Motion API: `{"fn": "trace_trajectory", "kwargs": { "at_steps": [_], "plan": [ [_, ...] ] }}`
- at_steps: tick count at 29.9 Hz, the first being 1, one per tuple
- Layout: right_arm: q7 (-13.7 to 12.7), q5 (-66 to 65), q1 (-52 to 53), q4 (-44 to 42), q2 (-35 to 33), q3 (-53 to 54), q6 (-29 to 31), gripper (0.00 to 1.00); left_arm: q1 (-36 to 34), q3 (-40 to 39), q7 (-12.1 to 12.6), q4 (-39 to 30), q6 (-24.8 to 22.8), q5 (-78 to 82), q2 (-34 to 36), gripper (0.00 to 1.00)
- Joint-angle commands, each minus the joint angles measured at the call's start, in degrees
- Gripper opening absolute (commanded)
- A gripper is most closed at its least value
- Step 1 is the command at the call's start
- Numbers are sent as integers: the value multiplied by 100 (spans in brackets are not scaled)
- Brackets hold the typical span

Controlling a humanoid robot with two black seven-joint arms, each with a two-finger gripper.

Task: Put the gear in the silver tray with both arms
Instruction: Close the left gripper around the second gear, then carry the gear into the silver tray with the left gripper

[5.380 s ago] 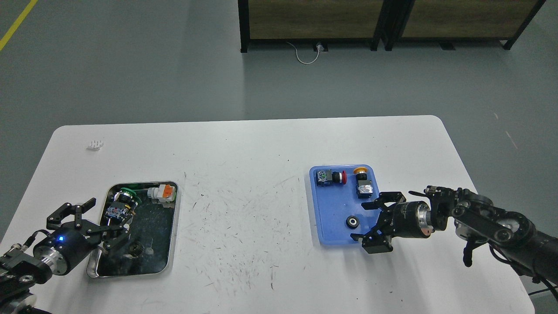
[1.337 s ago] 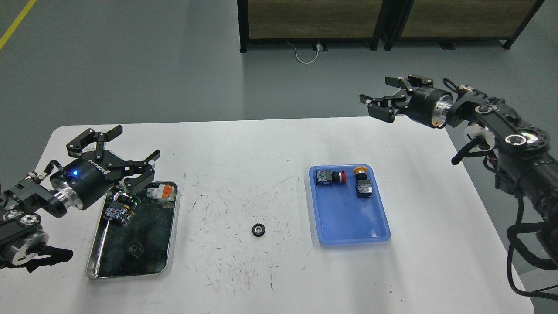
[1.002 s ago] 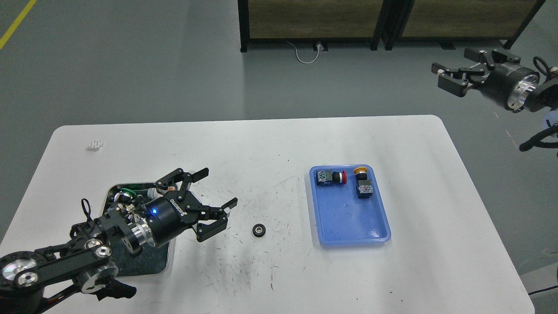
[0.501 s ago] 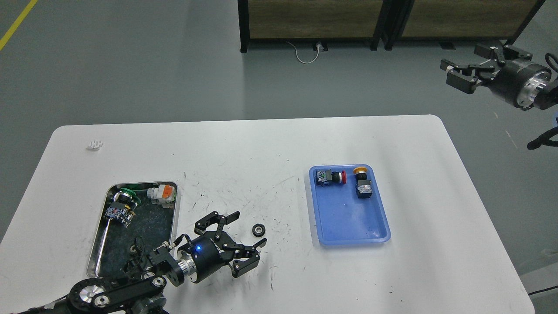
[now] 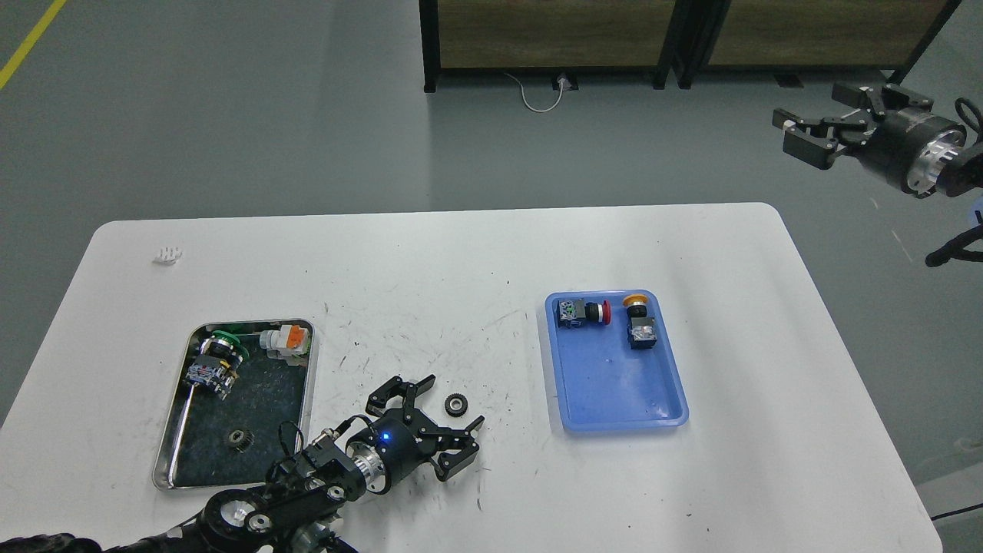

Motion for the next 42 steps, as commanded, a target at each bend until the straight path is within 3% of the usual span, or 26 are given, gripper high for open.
{"fn": "trace_trajectory", "kwargs": {
  "at_steps": [1,5,8,14,23,31,36,42],
  "plan": [
    [-1,0,-6,0,0,0,0,93,-22,8,-33,108,23,0,-12,97],
    [-1,0,3,0,0,0,0,93,-31,52,-279,108,23,9,-12,86],
    [-1,0,3,0,0,0,0,93,-39,210,-297,99,23,0,-12,76],
    [-1,0,3,0,-18,0,0,93,-31,290,-385,73,14,0,-12,70],
    [-1,0,-6,0,-35,0,0,94,-48,334,-394,64,5,0,-12,53],
    [-1,0,-23,0,-35,0,0,94,-127,351,-385,55,-12,-9,-12,23],
    [8,0,-24,-17,-35,0,0,94,-215,237,-315,-269,-21,-27,136,21],
    [8,0,-50,-52,0,0,0,94,-347,62,-130,-1218,-12,-62,1225,21]
  ]
}}
